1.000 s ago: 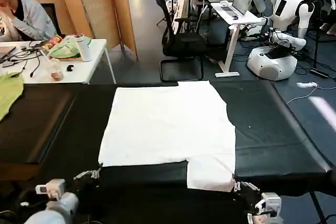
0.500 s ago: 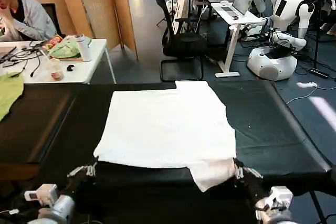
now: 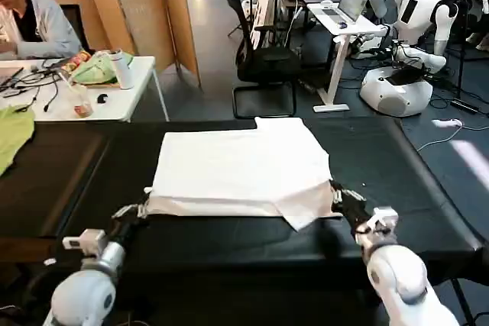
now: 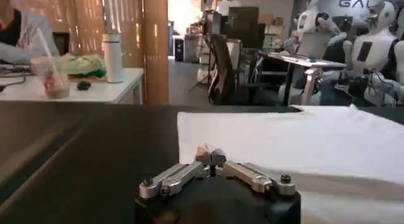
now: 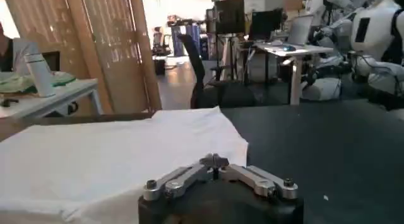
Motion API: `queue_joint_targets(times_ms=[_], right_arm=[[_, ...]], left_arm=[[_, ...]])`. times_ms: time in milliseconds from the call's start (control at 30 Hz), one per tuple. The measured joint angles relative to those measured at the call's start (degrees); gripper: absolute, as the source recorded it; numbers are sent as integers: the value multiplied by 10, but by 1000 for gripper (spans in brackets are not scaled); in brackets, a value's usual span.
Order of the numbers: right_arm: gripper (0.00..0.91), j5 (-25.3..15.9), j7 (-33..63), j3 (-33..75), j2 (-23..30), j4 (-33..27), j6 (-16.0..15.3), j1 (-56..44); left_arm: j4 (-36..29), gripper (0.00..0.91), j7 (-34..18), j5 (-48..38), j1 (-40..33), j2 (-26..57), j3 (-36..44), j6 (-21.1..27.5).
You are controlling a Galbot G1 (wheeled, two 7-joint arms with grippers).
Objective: Fold and organize the clothes.
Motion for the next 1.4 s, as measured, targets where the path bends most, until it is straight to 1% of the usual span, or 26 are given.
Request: queue_joint_targets(times_ms=[200, 300, 367, 400, 600, 733, 933, 1033, 1200, 1300, 1333, 1400], right_arm=[[0, -7, -3, -21, 11, -58, 0, 51], [0, -8, -8, -27, 15, -74, -1, 64], [0, -6, -12, -28, 17, -78, -7, 66], [878, -6, -18, -28, 17, -79, -8, 66], [878, -2, -34, -17, 5, -67, -12, 52], [878, 18, -35, -5, -17, -30, -25, 24], [878, 25, -35, 13, -59, 35, -34, -35], [878, 28, -39, 19, -76, 57, -36, -62], [878, 28, -43, 17, -86, 66, -42, -85], [878, 28, -44, 15, -87, 63, -44, -88], [790, 28, -44, 14, -87, 61, -45, -90], [780, 28, -44, 14, -87, 61, -46, -94]], left_arm=[[45, 0, 2, 11, -40, 10, 17, -3], [62, 0, 2, 16, -54, 14, 21, -5], [72, 0, 3, 20, -61, 14, 23, -5], [77, 878, 3, 20, -64, 13, 24, -4], [95, 878, -5, 28, -79, 6, 27, -4], [96, 878, -8, 33, -83, 6, 26, -3], [83, 878, -5, 31, -68, 17, 17, 14], [71, 878, -2, 10, -51, 21, 11, 29], [52, 878, 2, -31, -22, 25, 5, 49], [51, 878, 4, -38, -18, 25, 4, 53], [51, 878, 4, -38, -18, 25, 5, 53], [52, 878, 4, -40, -17, 24, 5, 53]])
